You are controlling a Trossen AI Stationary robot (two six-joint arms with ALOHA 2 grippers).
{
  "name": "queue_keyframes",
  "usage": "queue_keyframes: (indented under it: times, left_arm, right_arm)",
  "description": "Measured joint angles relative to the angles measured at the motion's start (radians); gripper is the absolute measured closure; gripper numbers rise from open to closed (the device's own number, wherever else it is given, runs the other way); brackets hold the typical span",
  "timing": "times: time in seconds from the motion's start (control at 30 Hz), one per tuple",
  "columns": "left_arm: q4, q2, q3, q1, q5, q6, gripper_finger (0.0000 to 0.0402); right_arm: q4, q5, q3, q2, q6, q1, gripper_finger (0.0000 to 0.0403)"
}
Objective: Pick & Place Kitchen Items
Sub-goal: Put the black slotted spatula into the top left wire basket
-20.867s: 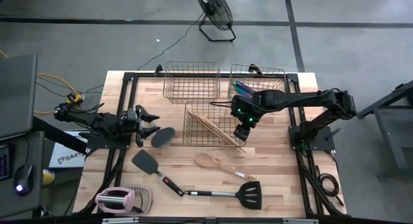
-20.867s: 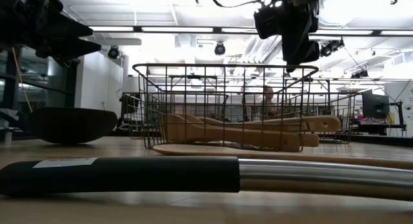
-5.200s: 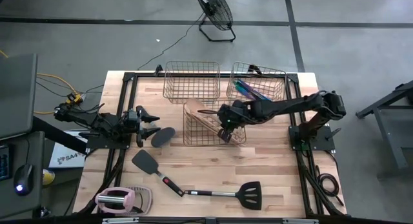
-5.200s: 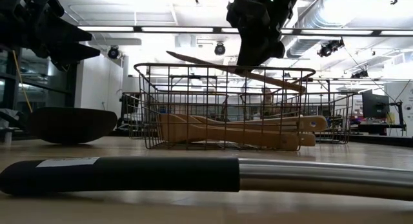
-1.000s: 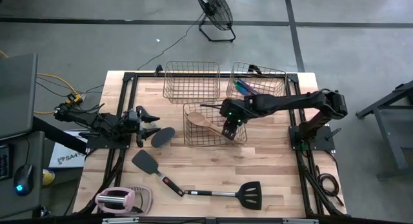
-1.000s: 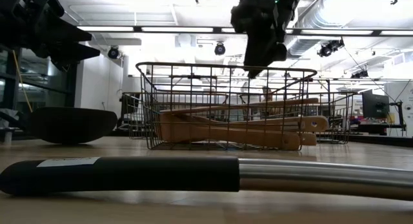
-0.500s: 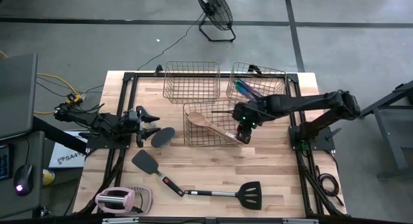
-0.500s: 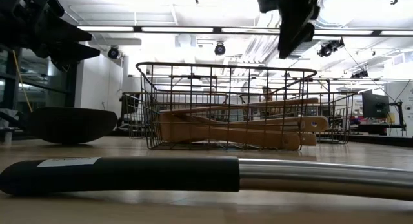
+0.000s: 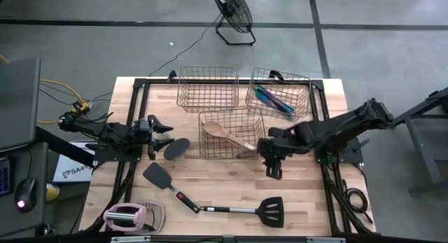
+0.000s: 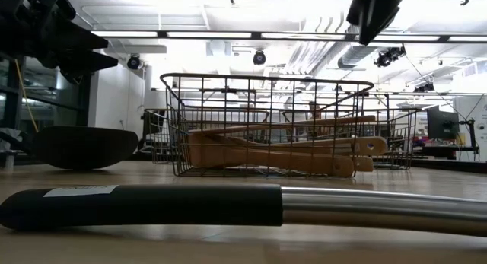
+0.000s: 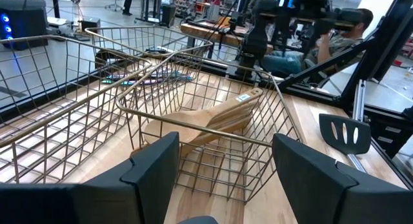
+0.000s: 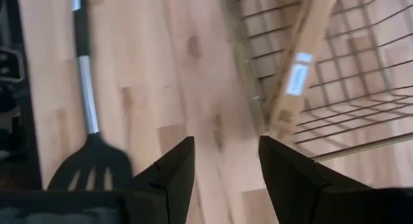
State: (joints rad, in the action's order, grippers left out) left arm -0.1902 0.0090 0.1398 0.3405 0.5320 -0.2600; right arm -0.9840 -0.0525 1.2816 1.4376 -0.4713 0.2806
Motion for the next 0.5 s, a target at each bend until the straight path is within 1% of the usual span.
queue_keyframes:
  times: [0.13,0.23,0.37,0.5]
  left_arm:
    - [0.0,0.0,0.0,0.0,0.0,0.0,0.0158]
    - [0.0,0.0,0.0,0.0,0.0,0.0,0.0158]
    - [0.0,0.0,0.0,0.0,0.0,0.0,0.0158]
    - [0.0,0.0,0.0,0.0,0.0,0.0,0.0158]
  right_arm:
    - [0.001,-0.036,0.0,0.0,-0.051,0.086,0.0239]
    - [0.012,-0.056,0.0,0.005,-0.056,0.152,0.0239]
    - [0.058,-0.059,-0.009,0.01,-0.083,0.224,0.0239]
    - [0.132,-0.062,-0.046,0.009,-0.104,0.294,0.0239]
